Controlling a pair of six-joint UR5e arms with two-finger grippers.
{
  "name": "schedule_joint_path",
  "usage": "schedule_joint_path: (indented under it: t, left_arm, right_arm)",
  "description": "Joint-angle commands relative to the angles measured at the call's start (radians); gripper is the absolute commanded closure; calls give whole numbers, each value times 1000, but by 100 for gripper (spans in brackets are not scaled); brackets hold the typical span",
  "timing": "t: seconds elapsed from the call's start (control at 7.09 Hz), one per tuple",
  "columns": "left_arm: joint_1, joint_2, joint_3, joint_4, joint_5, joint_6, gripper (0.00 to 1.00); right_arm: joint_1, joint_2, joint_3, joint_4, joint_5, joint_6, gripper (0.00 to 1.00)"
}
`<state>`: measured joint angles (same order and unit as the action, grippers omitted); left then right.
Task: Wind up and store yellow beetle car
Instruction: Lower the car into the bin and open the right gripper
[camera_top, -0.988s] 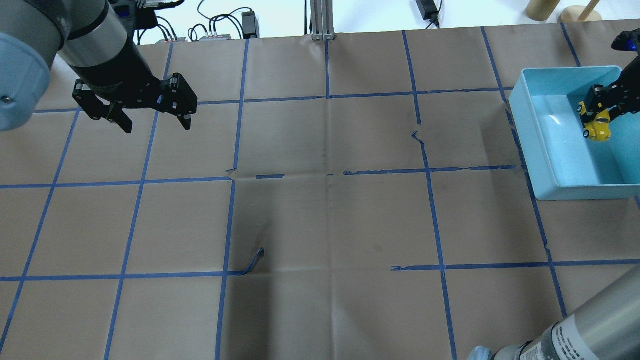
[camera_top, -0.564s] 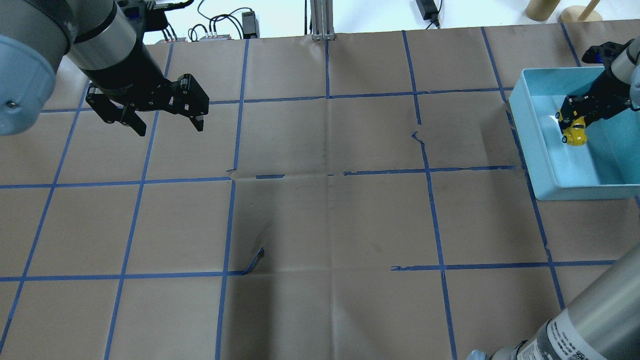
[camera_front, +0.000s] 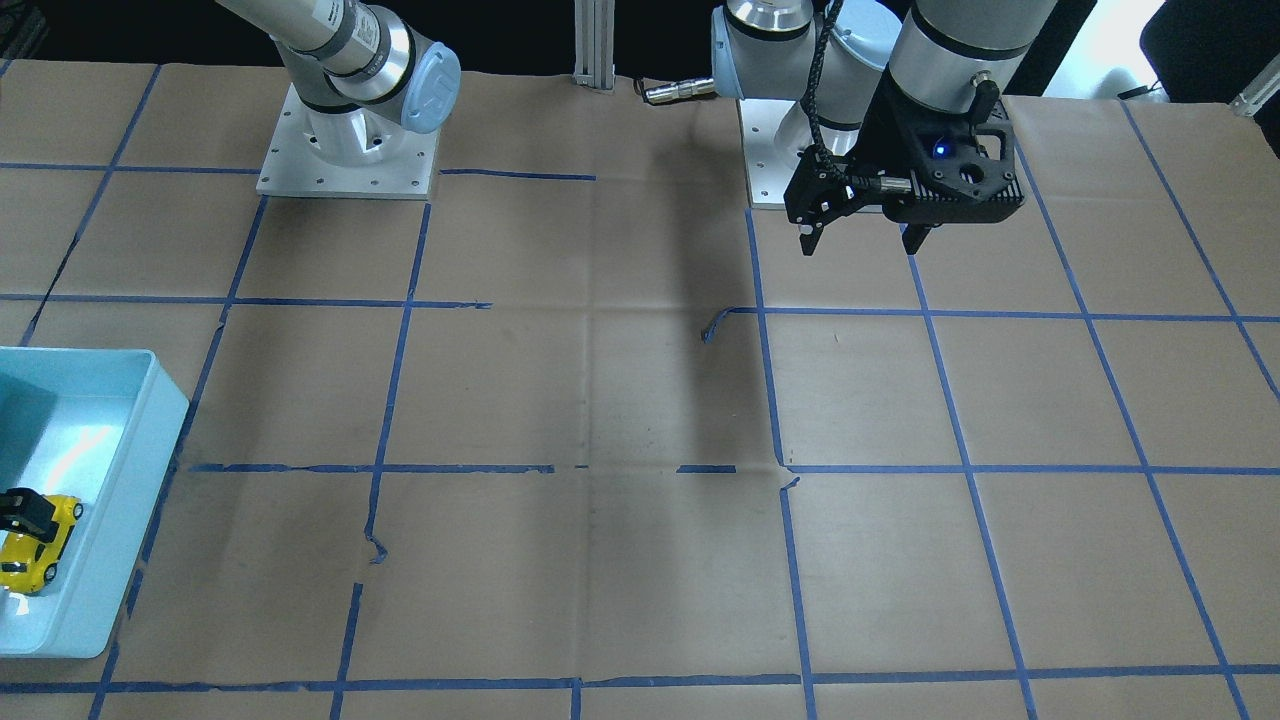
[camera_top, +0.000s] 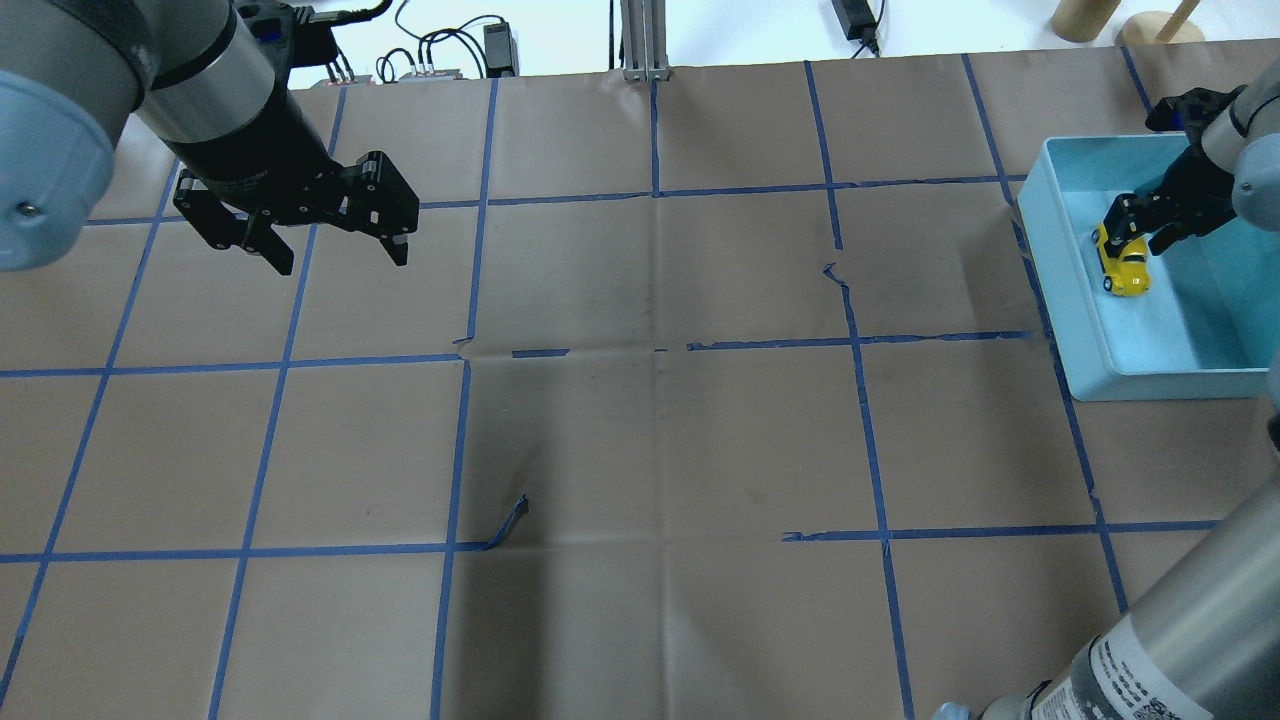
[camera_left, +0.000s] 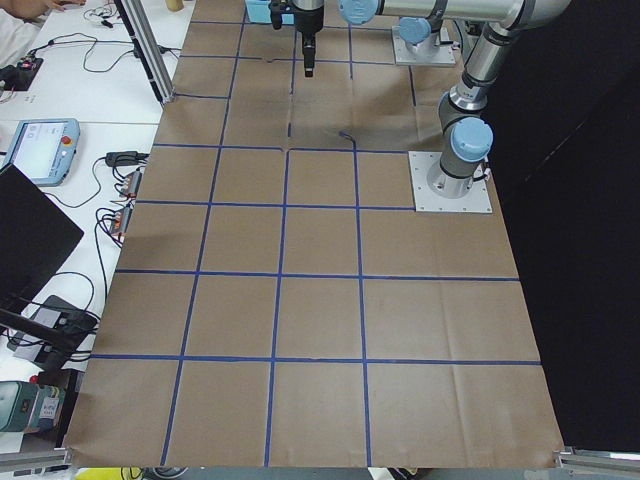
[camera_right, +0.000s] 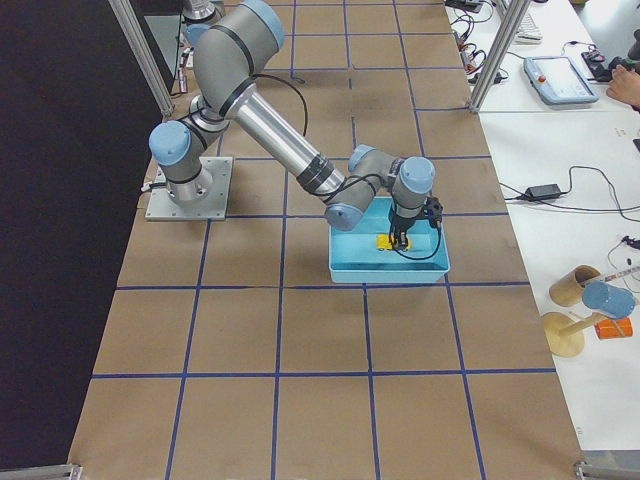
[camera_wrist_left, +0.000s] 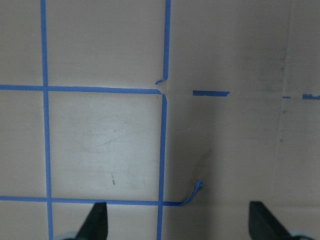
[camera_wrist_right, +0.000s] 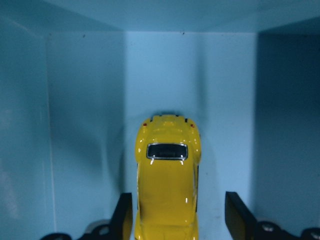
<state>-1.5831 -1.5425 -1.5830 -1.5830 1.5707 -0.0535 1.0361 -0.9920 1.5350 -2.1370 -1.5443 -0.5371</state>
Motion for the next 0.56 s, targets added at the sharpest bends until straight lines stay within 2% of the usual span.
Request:
schedule_joint_path:
  t: [0.0, 0.42]
  left_arm:
    - [0, -1, 0, 1, 0, 1, 1]
    - [0, 1, 0, 0, 0, 1, 1]
  right_arm:
    - [-2, -42, -21, 26, -2, 5, 0]
    - [34, -228, -79, 220, 4, 29, 0]
